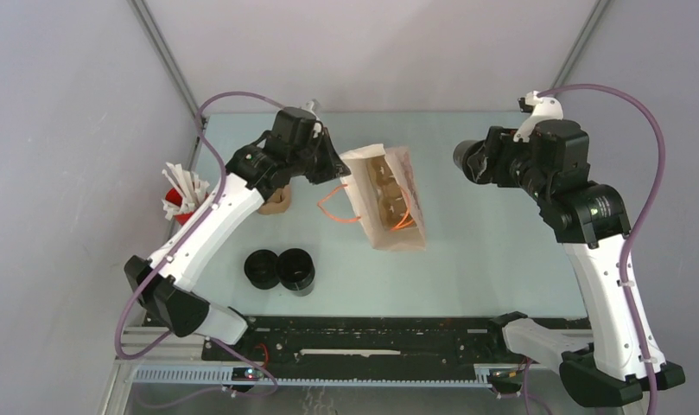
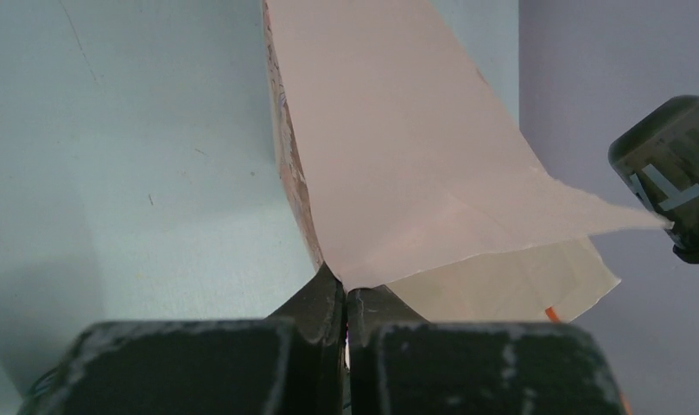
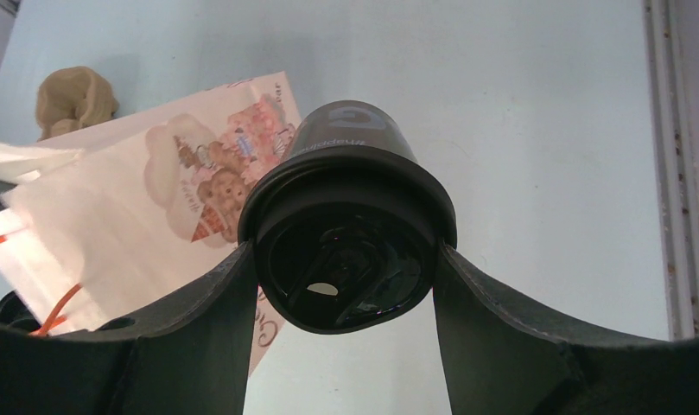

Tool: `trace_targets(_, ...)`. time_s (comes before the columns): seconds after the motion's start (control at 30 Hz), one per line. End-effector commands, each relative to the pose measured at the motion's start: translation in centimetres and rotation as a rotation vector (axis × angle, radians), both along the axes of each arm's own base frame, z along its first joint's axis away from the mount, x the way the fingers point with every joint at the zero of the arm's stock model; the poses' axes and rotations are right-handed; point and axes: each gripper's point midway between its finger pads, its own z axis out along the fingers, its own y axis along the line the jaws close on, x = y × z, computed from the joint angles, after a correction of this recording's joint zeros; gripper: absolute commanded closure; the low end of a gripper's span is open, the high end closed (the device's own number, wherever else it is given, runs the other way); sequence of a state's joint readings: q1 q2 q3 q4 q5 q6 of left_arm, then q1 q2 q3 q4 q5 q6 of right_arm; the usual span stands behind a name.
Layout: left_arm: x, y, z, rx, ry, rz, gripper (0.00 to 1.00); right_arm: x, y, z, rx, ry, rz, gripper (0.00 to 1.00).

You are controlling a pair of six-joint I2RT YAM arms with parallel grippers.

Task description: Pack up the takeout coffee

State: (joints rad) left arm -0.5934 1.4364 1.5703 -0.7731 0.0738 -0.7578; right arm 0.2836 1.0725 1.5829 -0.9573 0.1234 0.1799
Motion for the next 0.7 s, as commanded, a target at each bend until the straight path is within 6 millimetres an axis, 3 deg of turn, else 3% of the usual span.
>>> trace_targets(0.0,1.1,-0.2,3.3,-0.016,-0.097,0.006,1.0,0.3,1.4,3.7,0.053,-0.121,0.075,1.0)
trace_targets(0.13,0.9,0.1,2.6,0.019,-0.012,0.036,1.0,-0.2,4.0,5.9,0.148,-0.154,0.198,1.0)
trace_targets(0.27,0.6,0.5,2.3,0.064,0.101,0.07,1.0,-1.5,8.2,7.7,0.224,-0.148,0.379,1.0)
trace_targets(0.4,0.2,0.8,1.8,0.098,0.159,0.08,1.0,-3.4,12.7,9.1,0.17,-0.142,0.545,1.0)
trace_targets(0.53,0.1,0.4,0.8,0.054,0.161,0.094,1.0,-5.5,16.4,9.2,0.047,-0.135,0.639,1.0)
trace_targets(0.67,0.2,1.0,0.5,0.047,0.156,0.15,1.0,-6.0,17.4,7.7,-0.098,-0.12,0.602,1.0)
